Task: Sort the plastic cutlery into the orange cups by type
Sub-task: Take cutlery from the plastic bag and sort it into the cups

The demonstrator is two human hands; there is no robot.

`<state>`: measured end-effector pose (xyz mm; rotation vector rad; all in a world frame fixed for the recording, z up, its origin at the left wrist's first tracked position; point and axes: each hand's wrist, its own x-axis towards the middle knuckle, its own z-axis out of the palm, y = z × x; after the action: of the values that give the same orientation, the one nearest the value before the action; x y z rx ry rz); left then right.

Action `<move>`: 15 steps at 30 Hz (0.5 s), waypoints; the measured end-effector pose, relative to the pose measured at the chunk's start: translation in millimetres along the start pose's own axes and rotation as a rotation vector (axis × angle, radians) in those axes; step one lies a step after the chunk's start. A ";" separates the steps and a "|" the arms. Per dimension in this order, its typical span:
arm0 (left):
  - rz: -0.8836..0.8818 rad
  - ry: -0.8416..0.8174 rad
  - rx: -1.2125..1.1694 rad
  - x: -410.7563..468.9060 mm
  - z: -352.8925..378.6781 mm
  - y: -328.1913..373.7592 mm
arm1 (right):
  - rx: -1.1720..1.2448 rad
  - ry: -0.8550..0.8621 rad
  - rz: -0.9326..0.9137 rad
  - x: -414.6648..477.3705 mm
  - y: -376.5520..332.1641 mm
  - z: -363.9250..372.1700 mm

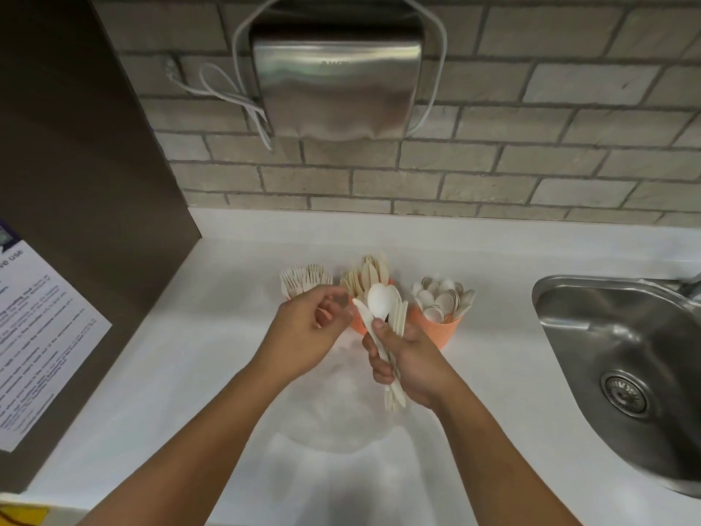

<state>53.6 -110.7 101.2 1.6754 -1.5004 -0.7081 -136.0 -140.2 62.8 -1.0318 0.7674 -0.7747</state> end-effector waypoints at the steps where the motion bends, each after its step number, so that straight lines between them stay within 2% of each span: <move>1: -0.045 -0.033 -0.101 3.6 1.2 6.4 | -0.005 -0.025 -0.001 -0.2 0.1 1.4; 4: -0.082 -0.041 -0.304 9.8 6.3 11.8 | -0.029 -0.067 -0.019 -0.7 -0.1 2.3; 8: -0.081 0.034 -0.382 13.2 11.3 9.2 | -0.012 -0.004 -0.025 1.0 -0.5 -1.5; 11: -0.044 0.149 -0.432 24.0 2.4 18.6 | -0.068 0.205 -0.074 4.5 -3.1 -9.6; 15: 0.123 0.328 -0.434 49.2 -28.4 41.1 | -0.164 0.496 -0.229 6.7 -9.7 -27.8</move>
<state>61.3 -154.8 155.2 1.2849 -1.1131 -0.6047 -157.7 -161.1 61.8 -1.0992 1.1634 -1.2054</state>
